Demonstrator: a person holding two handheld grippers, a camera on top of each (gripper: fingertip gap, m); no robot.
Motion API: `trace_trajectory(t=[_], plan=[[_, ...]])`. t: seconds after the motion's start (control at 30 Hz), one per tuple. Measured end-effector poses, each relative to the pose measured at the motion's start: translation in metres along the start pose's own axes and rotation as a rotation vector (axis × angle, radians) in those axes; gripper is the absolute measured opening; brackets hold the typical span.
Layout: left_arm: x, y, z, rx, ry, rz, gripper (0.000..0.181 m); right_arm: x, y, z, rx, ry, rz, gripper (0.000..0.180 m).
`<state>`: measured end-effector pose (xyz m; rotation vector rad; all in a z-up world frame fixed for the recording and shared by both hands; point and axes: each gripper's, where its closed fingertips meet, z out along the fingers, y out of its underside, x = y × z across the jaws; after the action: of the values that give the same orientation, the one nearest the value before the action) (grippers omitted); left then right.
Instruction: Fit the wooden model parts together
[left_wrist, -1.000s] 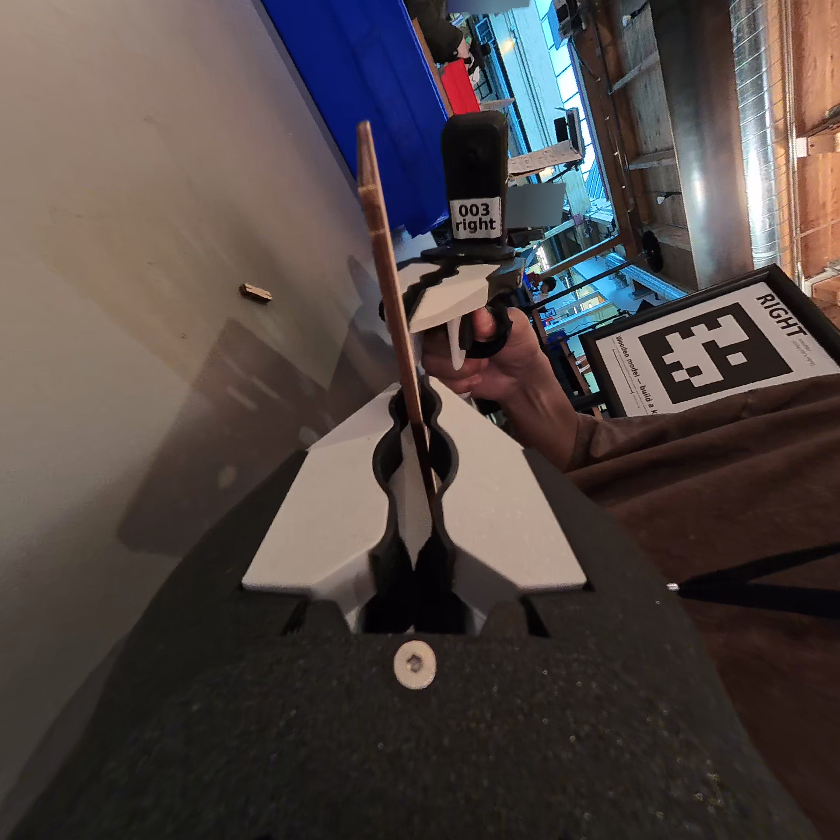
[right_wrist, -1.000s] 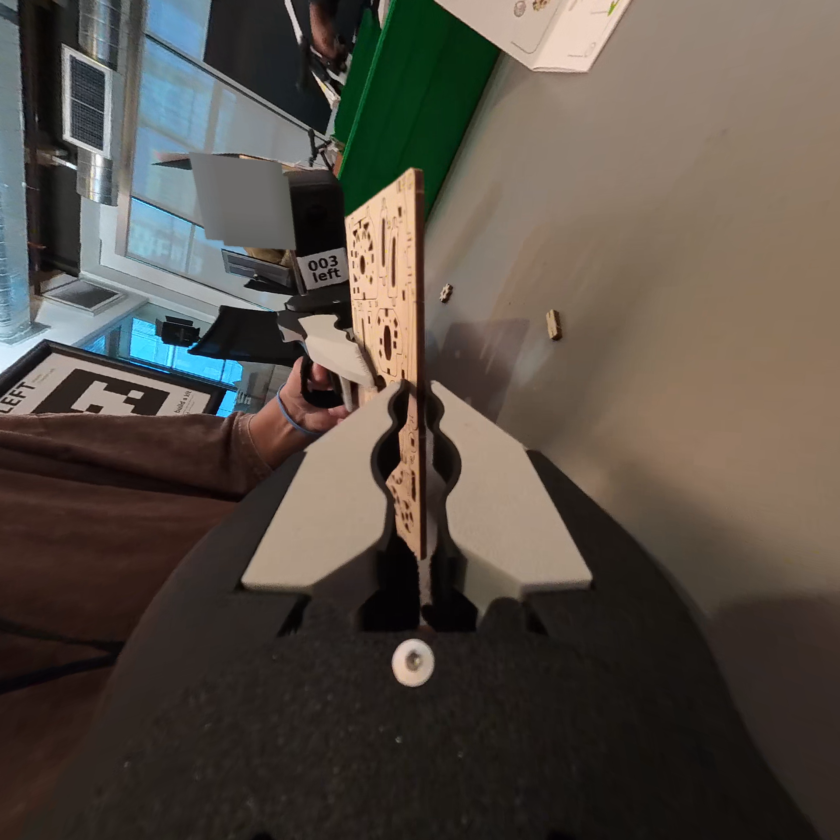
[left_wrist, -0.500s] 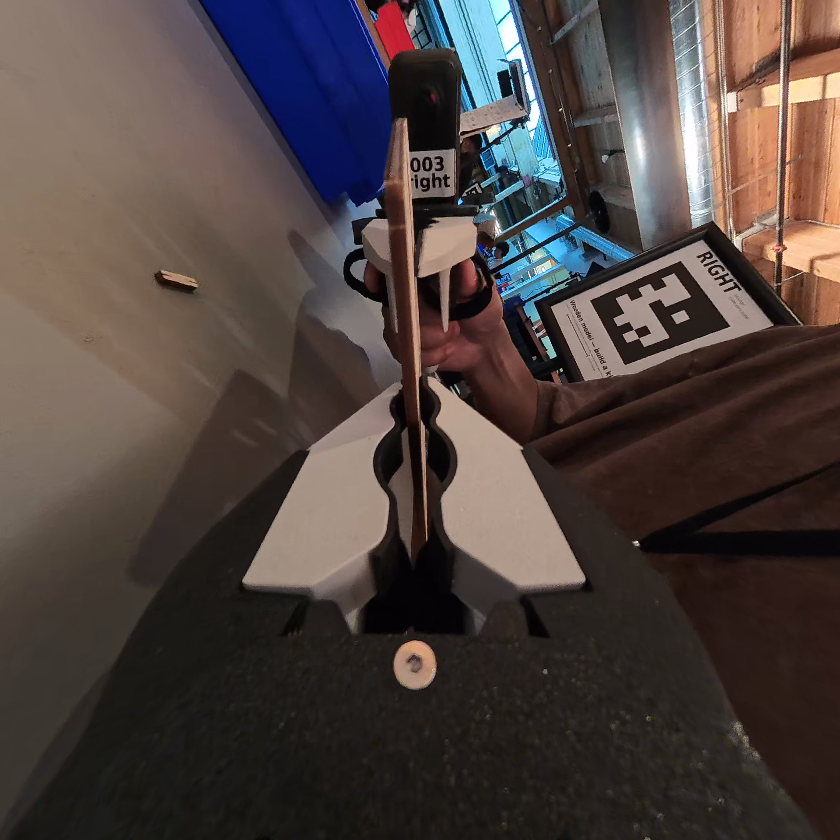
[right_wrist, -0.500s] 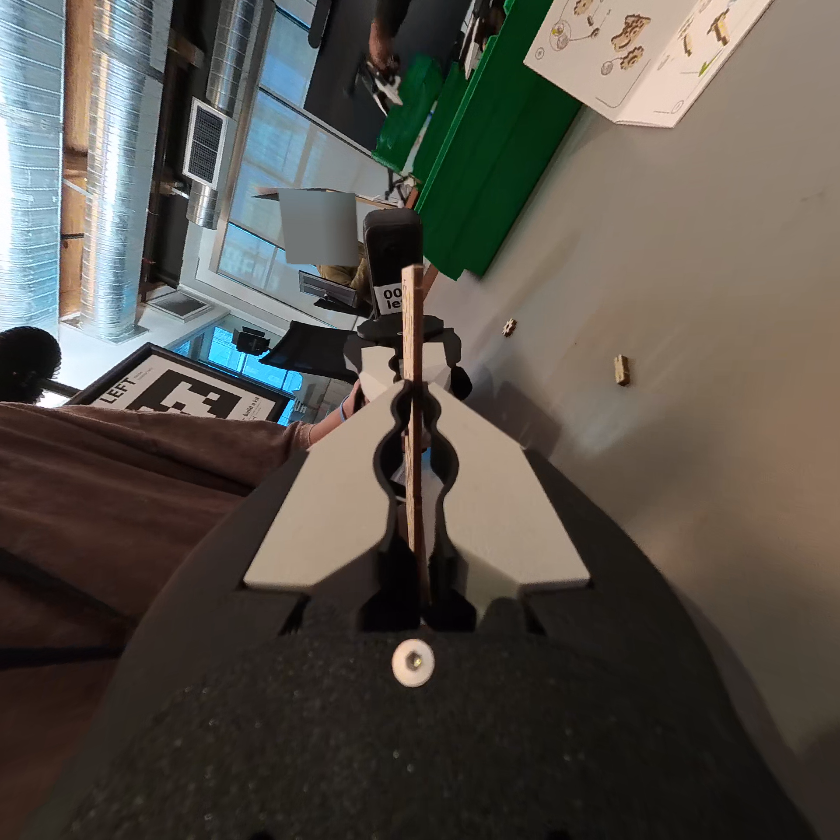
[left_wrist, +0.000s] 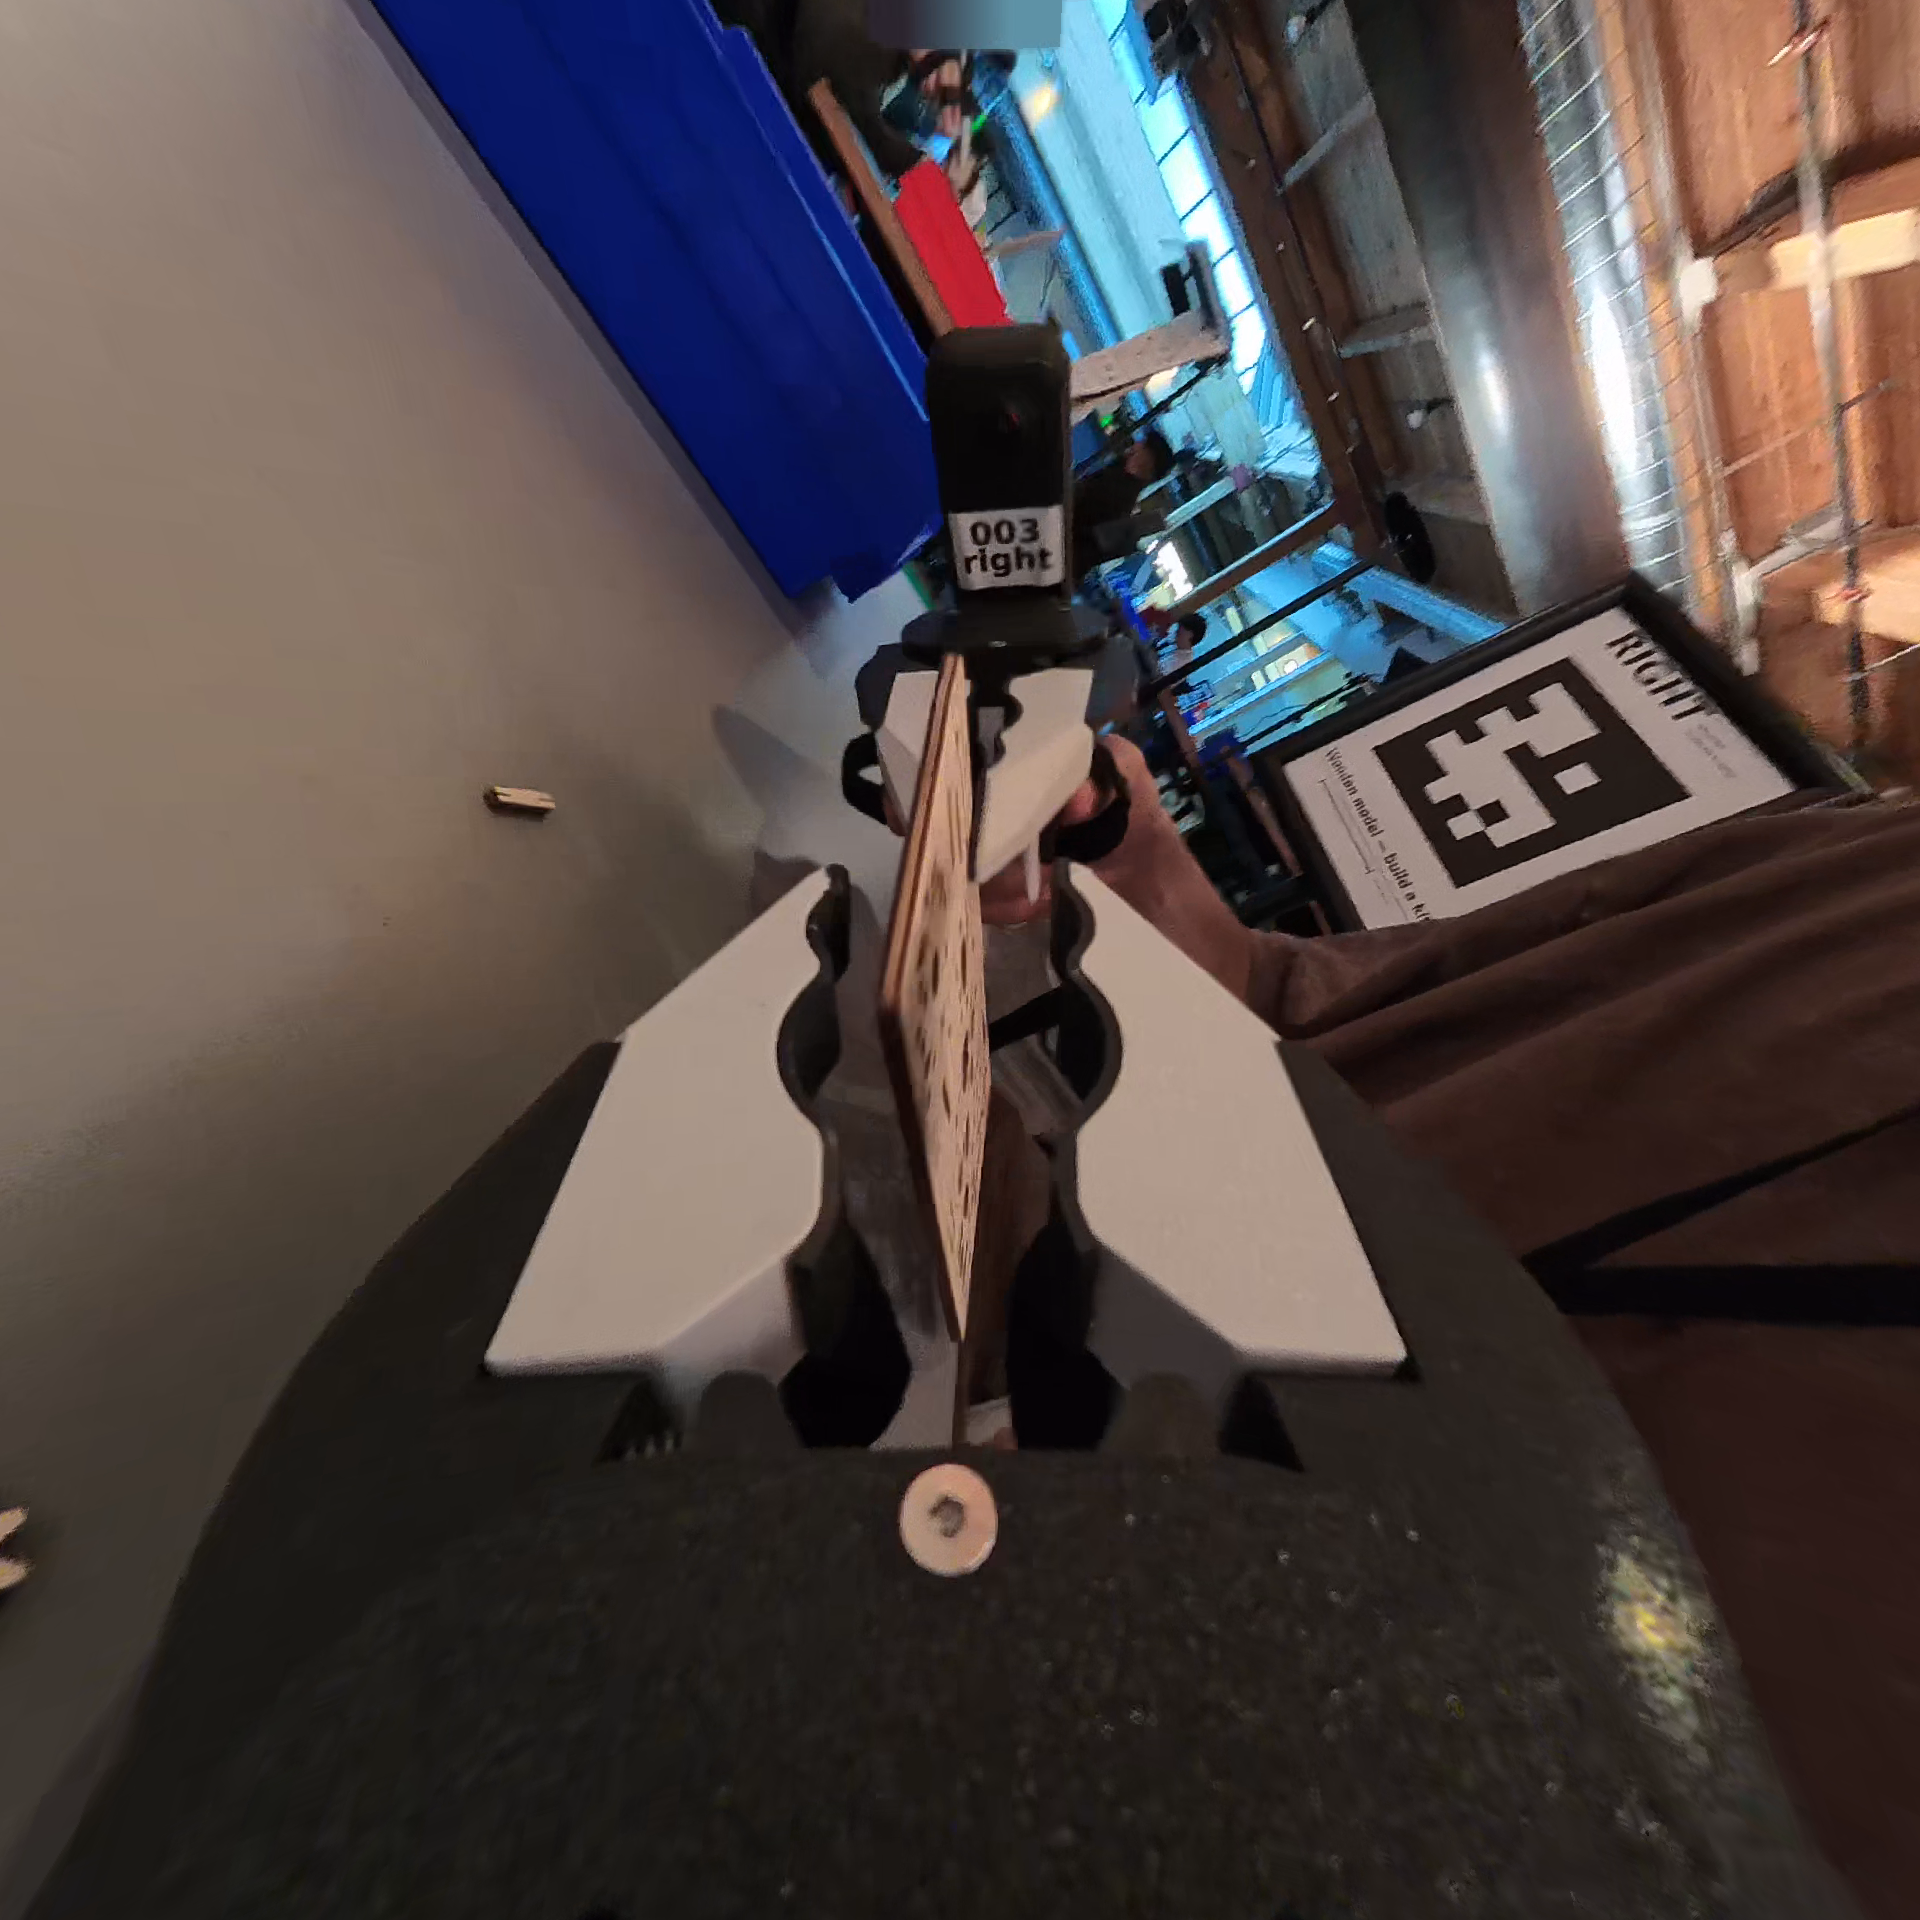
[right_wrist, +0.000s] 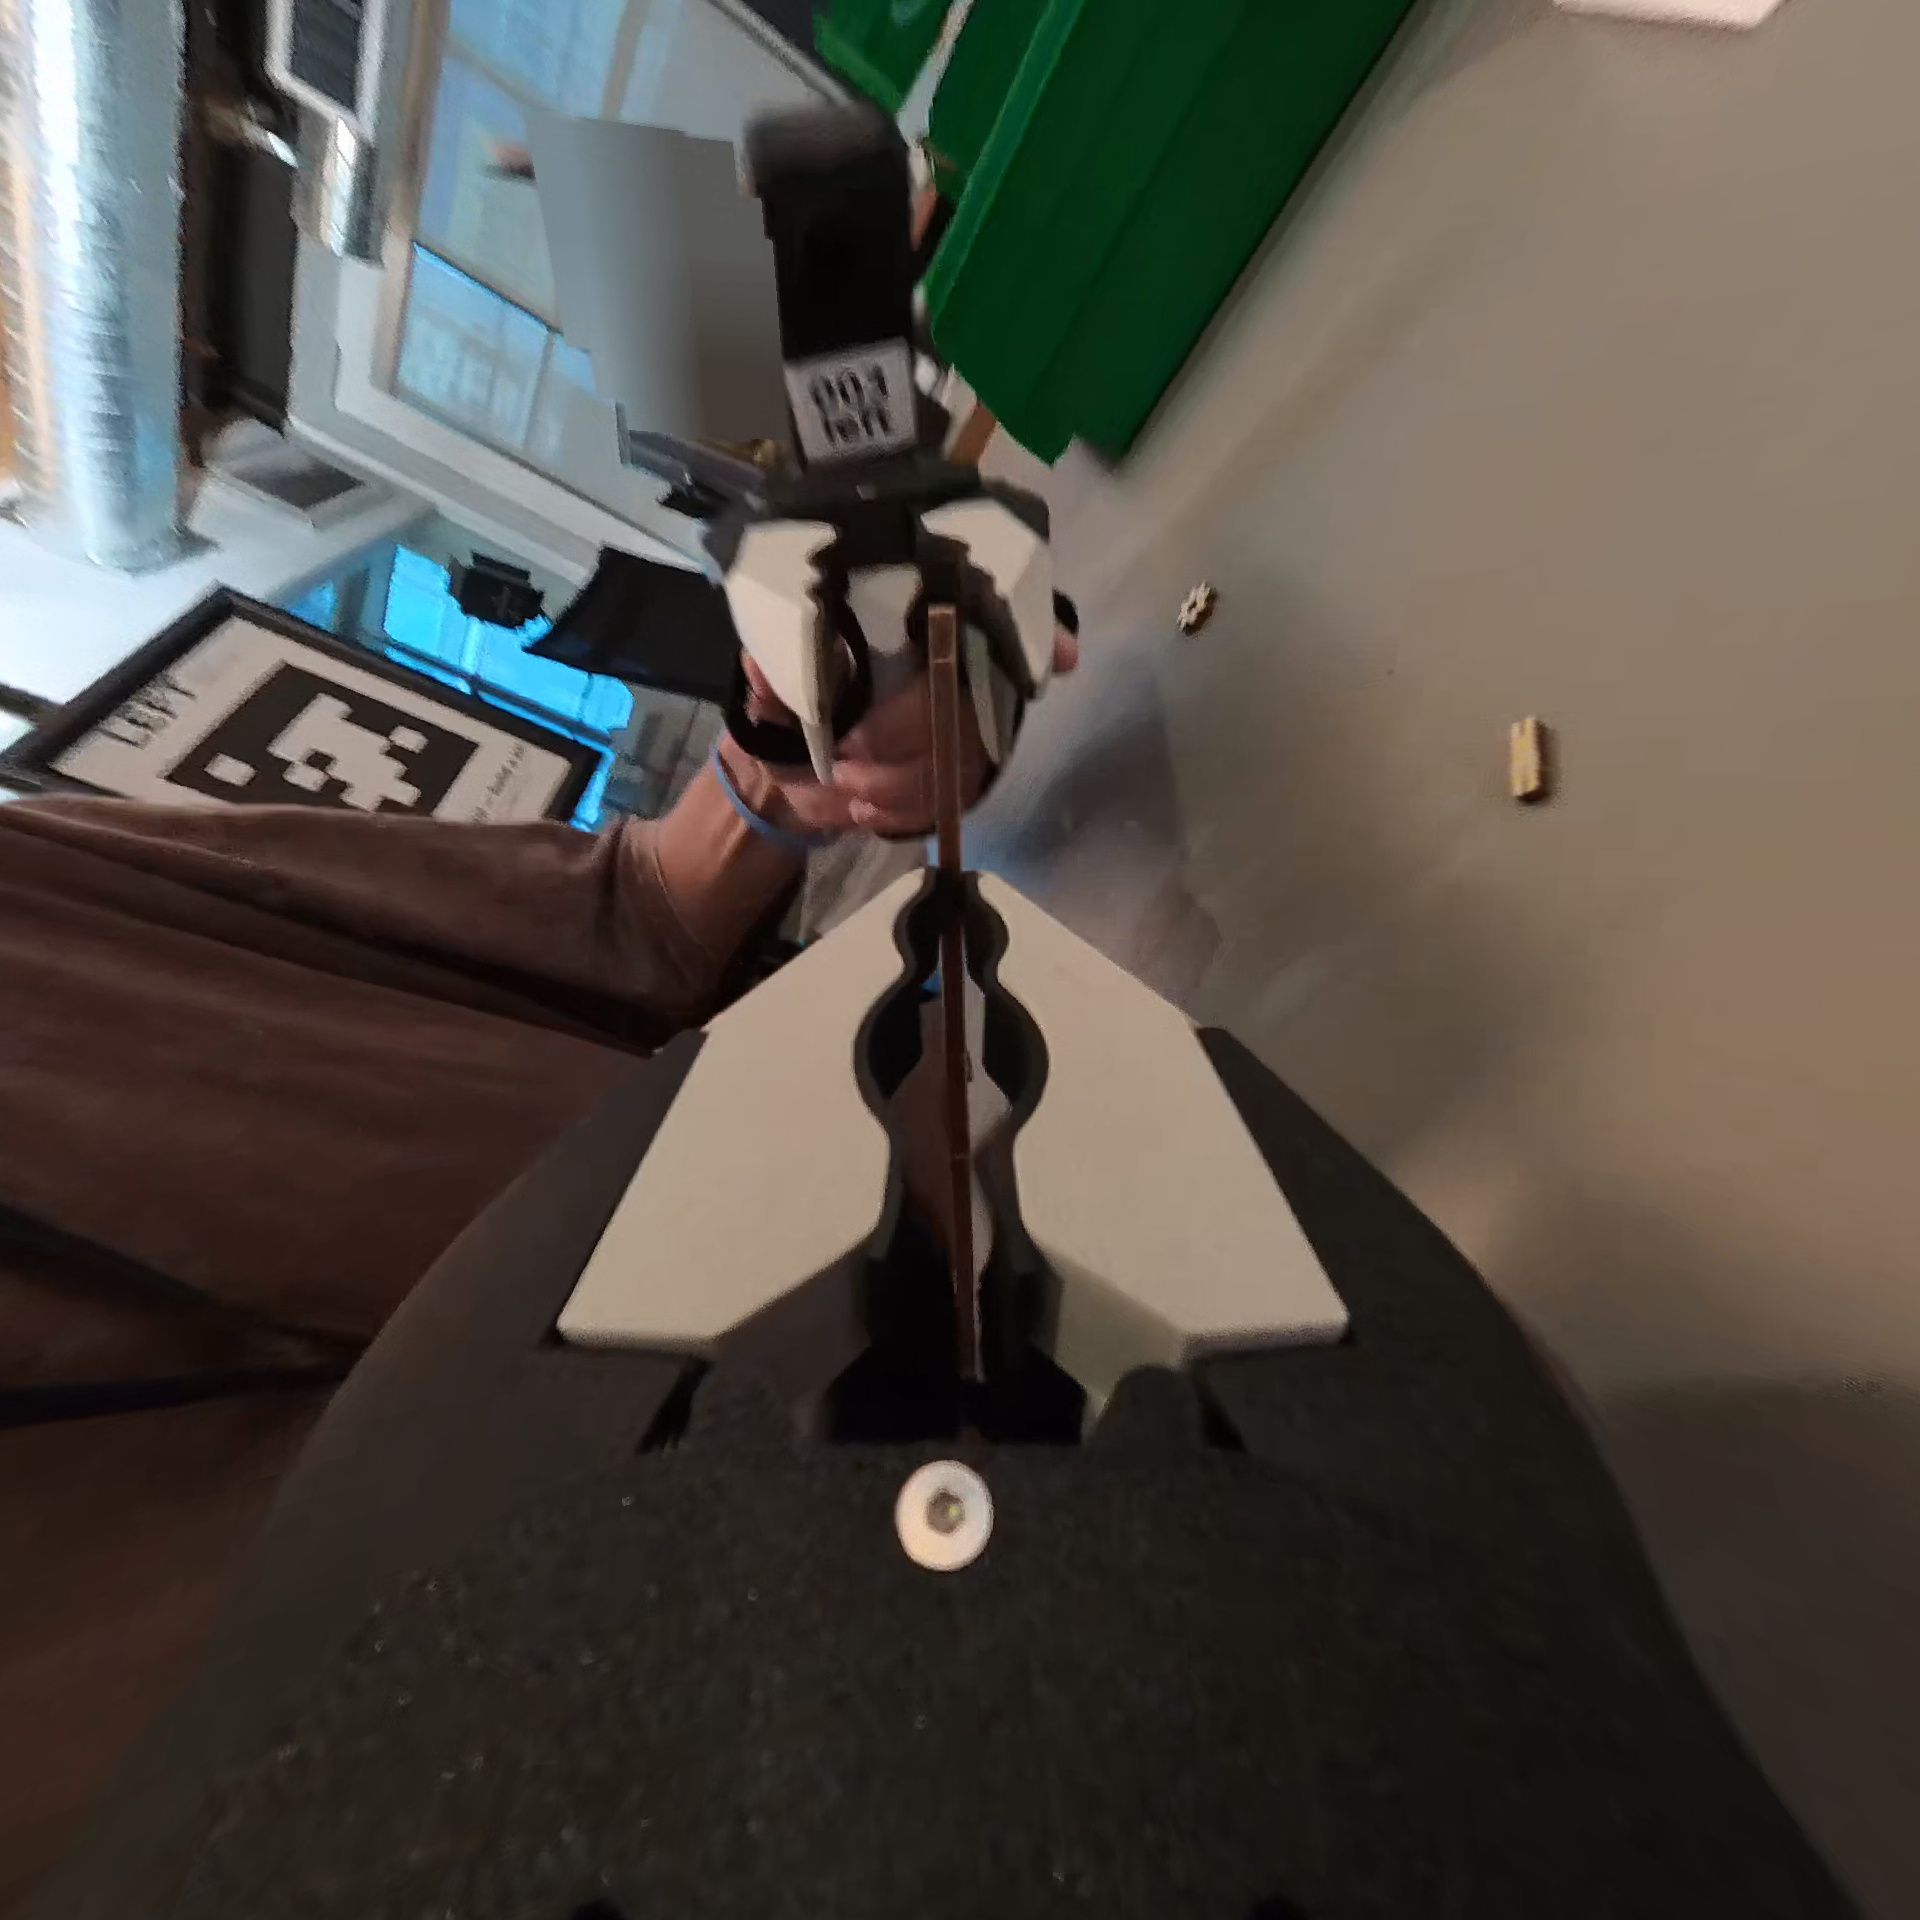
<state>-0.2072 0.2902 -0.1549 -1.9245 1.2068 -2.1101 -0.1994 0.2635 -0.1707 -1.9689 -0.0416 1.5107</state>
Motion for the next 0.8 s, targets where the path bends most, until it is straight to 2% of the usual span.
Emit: trace_trajectory(t=[0.03, 0.17, 0.37, 0.43, 0.5, 0.57, 0.73, 0.8], plan=[[0.000, -0.001, -0.002, -0.019, -0.023, 0.018, 0.039, 0.001, 0.004, 0.005, -0.035, 0.014, -0.014, 0.003], [0.005, -0.001, -0.011, -0.163, -0.112, 0.099, 0.036, -0.004, 0.017, 0.024, -0.145, 0.029, -0.064, 0.002], [0.003, 0.021, -0.017, -0.566, -0.195, 0.135, 0.031, -0.012, 0.024, 0.038, -0.223, 0.032, -0.103, 0.003], [0.004, 0.023, -0.017, -0.636, -0.176, 0.105, 0.022, -0.013, 0.027, 0.041, -0.246, 0.036, -0.109, 0.003], [0.006, 0.026, -0.017, -0.698, -0.144, 0.075, 0.005, -0.010, 0.031, 0.043, -0.273, 0.053, -0.118, 0.003], [0.006, 0.035, -0.022, -0.777, -0.136, 0.052, 0.004, -0.011, 0.035, 0.045, -0.289, 0.046, -0.118, 0.003], [0.008, 0.037, -0.025, -0.781, -0.099, 0.052, 0.008, -0.012, 0.034, 0.044, -0.288, 0.028, -0.118, 0.002], [0.006, 0.039, -0.026, -0.771, -0.094, 0.063, 0.003, -0.011, 0.034, 0.043, -0.288, 0.027, -0.112, 0.003]])
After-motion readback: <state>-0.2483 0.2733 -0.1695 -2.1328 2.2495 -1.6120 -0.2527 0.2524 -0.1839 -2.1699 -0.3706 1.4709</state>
